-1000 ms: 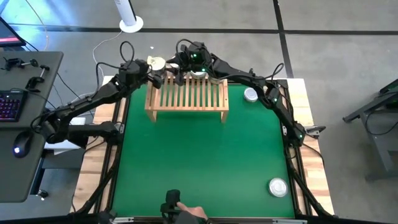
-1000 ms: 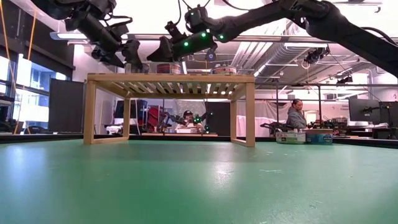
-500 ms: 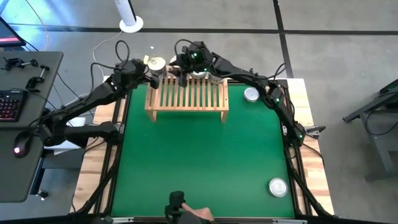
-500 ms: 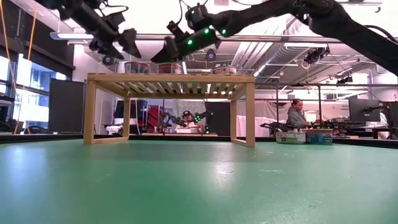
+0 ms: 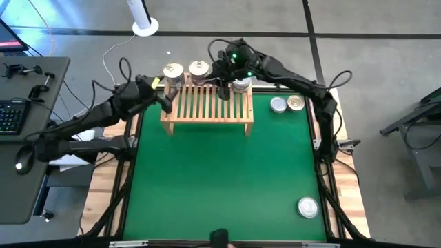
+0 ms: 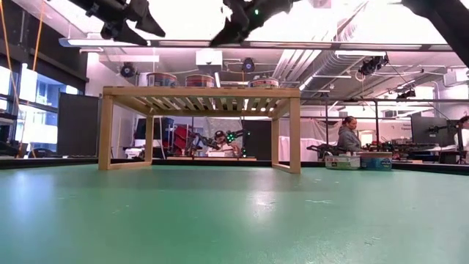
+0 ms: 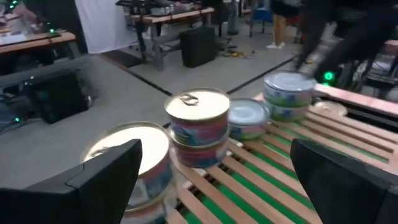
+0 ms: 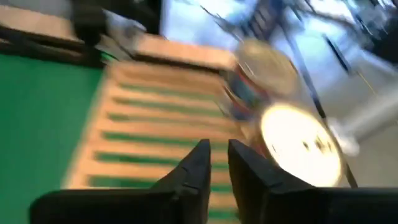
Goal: Stack canned seafood by type on shelf
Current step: Adjust the right stacked blue pink tuna on the shelf, then stack the green white tuna can on top of the left green white tuna can on the shelf
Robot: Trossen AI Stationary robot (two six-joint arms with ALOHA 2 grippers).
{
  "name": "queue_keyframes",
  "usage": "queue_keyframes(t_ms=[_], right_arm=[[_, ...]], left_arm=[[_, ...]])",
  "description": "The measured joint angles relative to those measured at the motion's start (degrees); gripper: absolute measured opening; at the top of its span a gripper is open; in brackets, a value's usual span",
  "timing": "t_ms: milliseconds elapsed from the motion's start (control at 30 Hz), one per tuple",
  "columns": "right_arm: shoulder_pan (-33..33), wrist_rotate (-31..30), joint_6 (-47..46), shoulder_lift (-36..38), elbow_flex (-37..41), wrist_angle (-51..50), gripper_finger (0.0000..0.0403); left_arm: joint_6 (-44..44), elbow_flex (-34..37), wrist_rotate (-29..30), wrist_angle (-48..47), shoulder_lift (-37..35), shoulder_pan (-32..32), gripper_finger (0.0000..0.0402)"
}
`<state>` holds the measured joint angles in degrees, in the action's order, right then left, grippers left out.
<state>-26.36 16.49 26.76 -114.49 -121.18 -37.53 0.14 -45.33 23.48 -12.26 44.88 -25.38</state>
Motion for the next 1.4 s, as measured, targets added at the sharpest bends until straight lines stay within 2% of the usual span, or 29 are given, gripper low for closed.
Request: queue_keyframes(t_ms=[133,233,500,667,1033,1233,1400], right_arm=[[-0.99,-9.87,-4.48,0.59,6.33,3.91,0.0027],[-1.94,-13.56,-7.72,0.03,10.42,10.44,0.0022],[-2.93,-20.55,-12.19,-0.9,16.58,23.72,0.0021],[-3.48,-20.52,-15.04,-1.56,18.86,30.05,0.0021],[-2.65,-16.89,-16.26,-4.44,18.95,32.45,0.0021],[-2.04,-16.39,-14.48,-3.19,18.95,31.9,0.0021],[-0.48,-16.35,-11.16,2.14,18.95,25.27,0.002]], left_arm=[[-1.01,0.6,8.46,-0.21,0.8,5.4,0.0397],[-2.92,0.62,14.46,-1.1,1.64,7.9,0.0397],[-3.99,0.62,16.11,-1.47,2.07,10.8,0.0397],[-4.06,0.62,16.16,-0.78,2.1,11.38,0.0397],[-4.56,0.62,16.16,-0.58,2.1,11.57,0.0397],[-5.1,0.62,15.98,-0.61,2.1,11.67,0.0397],[-5.58,0.62,15.59,-0.6,2.1,13.78,0.0397]])
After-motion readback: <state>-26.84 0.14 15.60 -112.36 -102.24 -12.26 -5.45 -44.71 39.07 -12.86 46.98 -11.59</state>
